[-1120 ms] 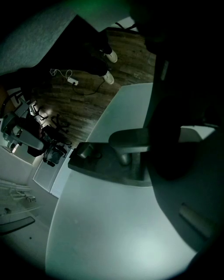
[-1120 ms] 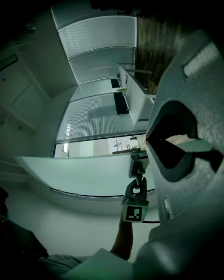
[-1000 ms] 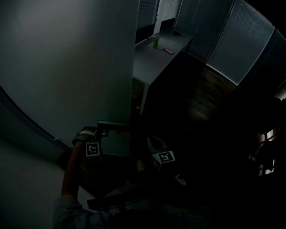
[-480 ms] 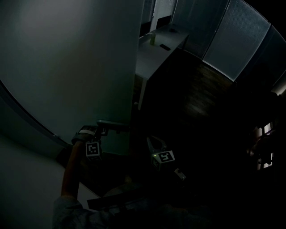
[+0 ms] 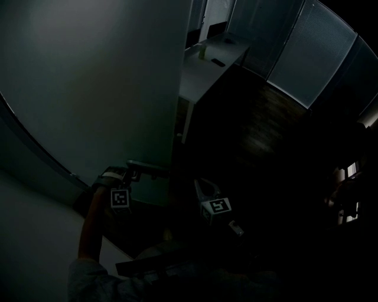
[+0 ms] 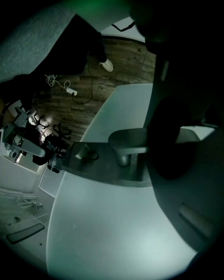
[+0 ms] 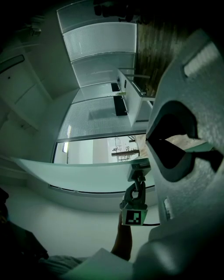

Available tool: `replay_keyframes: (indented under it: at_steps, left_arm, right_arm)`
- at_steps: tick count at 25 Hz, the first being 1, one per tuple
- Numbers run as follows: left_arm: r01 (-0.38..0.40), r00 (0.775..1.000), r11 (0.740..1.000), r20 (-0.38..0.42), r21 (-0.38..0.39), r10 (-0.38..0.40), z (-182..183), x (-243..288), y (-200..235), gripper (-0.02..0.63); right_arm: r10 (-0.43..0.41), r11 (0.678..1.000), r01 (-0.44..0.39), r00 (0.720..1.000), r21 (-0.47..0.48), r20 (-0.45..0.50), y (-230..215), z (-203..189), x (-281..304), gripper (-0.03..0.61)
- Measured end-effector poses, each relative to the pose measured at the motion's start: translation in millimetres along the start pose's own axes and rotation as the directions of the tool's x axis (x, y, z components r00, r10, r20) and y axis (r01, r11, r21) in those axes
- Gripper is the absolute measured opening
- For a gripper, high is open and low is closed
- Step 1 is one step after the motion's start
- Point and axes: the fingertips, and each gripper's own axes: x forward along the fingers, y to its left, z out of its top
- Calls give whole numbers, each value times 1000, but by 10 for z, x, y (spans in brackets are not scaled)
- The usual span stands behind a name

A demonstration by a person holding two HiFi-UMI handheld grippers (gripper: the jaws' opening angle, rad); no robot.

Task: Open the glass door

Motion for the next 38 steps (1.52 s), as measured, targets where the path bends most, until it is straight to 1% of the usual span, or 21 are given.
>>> replay_keyframes:
  at_steps: [8,17,21,25,29,33,38]
  left_arm:
    - [8,1000,1000,-20,9,-8,-36,-178,-123,17]
    - [22,999,999,-40,23,-21,-26,-323,-280,15]
    - [26,998,999,-50,43,-24,-84,-351,-363,15]
    - [25,998,999,-51,40,-23,-86,-424,-398,15]
    - [35,998,998,-60,50,-32,-101,-523,-444,15]
    - [48,997,998,-55,44,-46,-79,-619,-505,18]
    - [52,997,997,-61,57,-48,-82,-715,-546,18]
  right_arm:
    - [32,999,-32,999,0,-16,189,-131,-117,0]
    - [-2,1000,3,1000,13,-11,134,-237,-375,0]
    - [0,1000,1,1000,17,-11,195,-270,-370,0]
    - [15,1000,-15,1000,13,-6,254,-263,-350,0]
    - [23,1000,-23,1000,18,-2,293,-232,-362,0]
    - [27,999,-27,1000,18,-8,313,-259,-378,0]
    - [38,999,-38,999,16,-10,355,-248,-371,0]
